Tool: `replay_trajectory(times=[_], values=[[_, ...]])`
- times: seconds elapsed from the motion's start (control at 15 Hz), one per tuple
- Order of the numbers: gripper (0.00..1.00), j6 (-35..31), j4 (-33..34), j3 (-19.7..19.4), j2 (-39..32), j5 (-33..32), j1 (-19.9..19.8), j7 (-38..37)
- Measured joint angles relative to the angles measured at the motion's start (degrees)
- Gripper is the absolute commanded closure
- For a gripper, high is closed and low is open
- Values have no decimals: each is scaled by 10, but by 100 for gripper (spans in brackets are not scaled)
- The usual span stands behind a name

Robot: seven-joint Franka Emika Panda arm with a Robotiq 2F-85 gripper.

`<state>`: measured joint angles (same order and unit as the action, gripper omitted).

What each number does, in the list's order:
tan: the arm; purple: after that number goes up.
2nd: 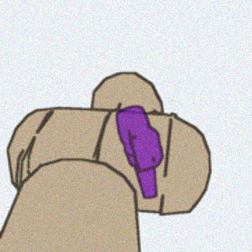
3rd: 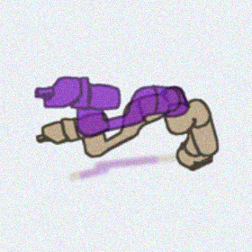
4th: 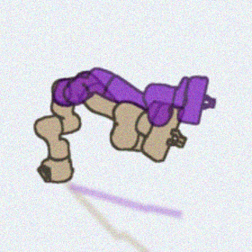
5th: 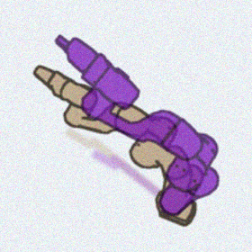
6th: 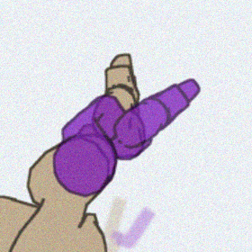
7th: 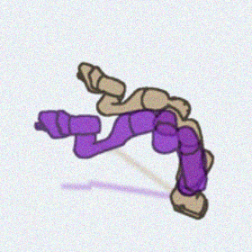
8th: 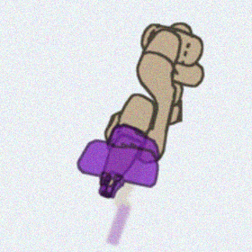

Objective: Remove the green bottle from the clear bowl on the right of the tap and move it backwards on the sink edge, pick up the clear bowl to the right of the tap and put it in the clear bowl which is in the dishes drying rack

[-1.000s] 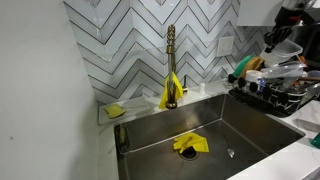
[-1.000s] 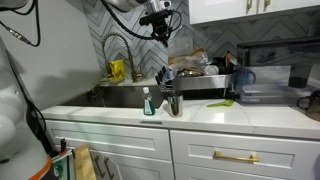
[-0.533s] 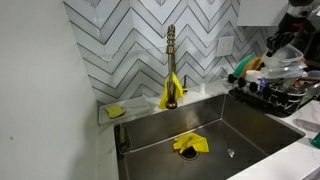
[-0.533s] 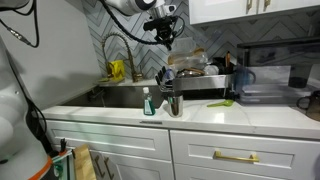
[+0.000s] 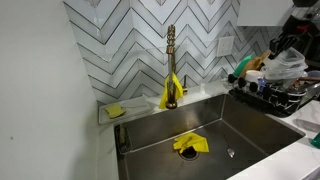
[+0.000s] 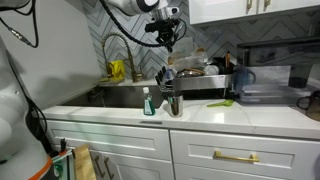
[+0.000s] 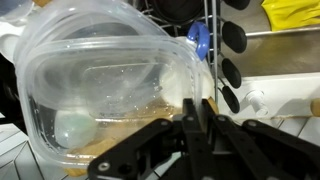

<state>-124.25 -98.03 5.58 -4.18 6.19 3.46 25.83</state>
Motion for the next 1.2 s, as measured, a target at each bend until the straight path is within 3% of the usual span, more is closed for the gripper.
replay_trajectory(times=[0.6, 0.8, 1.2], values=[[0, 86, 2, 2, 35, -39, 6, -41], [0, 102, 3, 7, 57, -68, 15, -84], [0, 133, 6, 13, 109, -86, 19, -282]])
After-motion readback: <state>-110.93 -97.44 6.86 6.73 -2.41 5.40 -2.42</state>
